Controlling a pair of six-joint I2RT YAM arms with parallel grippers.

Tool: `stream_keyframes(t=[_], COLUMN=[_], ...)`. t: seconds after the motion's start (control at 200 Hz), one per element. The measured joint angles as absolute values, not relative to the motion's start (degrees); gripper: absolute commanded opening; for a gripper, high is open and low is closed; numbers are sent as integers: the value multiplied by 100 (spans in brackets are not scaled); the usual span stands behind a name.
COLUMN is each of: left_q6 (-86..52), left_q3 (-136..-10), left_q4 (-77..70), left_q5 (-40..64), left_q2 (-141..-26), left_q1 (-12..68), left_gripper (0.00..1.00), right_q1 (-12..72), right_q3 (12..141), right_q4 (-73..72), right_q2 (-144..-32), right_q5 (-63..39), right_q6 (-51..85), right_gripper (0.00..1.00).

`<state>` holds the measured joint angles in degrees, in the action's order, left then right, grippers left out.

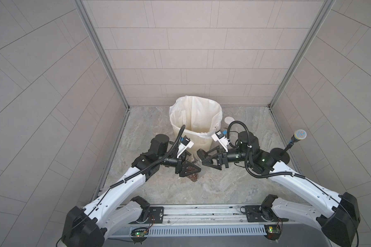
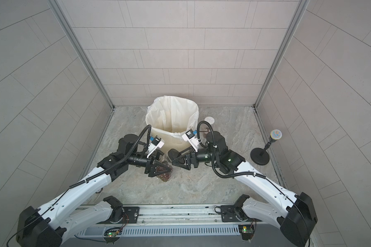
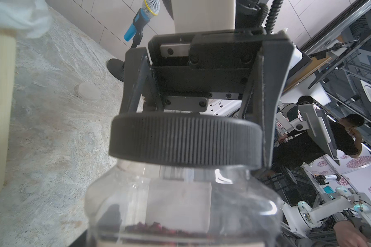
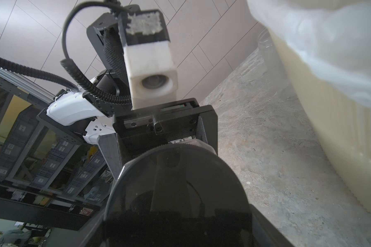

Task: Empty the moldy dried flower tea in the jars
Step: Unscrew the lid from the jar.

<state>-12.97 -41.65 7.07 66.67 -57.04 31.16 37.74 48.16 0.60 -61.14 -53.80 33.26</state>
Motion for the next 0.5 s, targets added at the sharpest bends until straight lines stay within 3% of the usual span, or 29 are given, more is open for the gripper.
stream_keyframes(t=[0.21,0.5], left_q6=[-1330,-897], left_q3=[-4165,-4167], left_q4=[534,773], left_q5=[6632,5710], left_q2=[-5717,-5649], left_q1=[3118,3131], left_gripper=[75,73], right_q1=[3704,3470], right_q3=[5015,5290], right_q4=[292,764], right_q2=[-6169,-6130], right_q5=[-5384,-5068], right_q6=[3122,2950], right_gripper=[100,100])
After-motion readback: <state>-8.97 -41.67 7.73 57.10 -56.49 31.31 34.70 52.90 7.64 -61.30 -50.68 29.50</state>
